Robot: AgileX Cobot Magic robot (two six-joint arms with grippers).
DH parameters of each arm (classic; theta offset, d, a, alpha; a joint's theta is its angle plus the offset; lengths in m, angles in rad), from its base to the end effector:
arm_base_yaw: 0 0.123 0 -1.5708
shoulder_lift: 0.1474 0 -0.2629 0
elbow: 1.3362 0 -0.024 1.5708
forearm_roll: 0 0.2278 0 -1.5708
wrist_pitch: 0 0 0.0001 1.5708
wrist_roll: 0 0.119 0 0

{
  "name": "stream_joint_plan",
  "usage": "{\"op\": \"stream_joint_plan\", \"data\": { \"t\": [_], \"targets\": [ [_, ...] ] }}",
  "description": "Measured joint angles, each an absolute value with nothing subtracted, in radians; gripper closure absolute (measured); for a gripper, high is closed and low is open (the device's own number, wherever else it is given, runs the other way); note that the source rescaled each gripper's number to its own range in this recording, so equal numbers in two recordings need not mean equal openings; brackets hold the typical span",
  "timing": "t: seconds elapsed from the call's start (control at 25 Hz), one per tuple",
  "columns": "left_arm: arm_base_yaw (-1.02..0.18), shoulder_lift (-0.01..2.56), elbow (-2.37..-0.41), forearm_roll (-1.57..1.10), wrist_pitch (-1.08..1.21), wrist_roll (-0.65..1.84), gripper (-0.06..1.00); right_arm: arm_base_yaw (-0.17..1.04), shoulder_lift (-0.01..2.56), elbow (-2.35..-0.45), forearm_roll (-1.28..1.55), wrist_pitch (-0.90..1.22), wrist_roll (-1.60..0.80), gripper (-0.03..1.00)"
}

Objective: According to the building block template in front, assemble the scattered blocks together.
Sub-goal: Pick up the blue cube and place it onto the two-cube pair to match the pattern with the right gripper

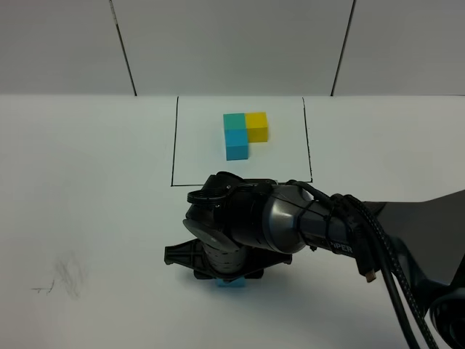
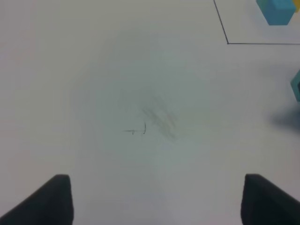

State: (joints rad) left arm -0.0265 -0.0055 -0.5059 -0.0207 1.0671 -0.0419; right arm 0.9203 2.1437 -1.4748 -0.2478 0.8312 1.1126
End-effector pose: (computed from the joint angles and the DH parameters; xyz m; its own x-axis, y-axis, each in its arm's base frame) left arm 0.0205 -0.0027 0.2546 -0.4529 -0.0399 -0.8907 0.0192 0.9983 -0.0545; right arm 0.2576 0.3029 0.1002 -0.9684 0.0424 -0.2457 0.0349 0.9988 0.0349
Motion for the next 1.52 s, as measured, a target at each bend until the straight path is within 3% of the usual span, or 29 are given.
{"op": "stream_joint_plan", "data": {
  "t": [1.52],
  "targets": [
    [-0.026,-0.006,-0.506,-0.014,1.067,-0.043,0.35,0.891,2.175,-1.496,-0.248,0.792,1.043,0.77]
  ]
}}
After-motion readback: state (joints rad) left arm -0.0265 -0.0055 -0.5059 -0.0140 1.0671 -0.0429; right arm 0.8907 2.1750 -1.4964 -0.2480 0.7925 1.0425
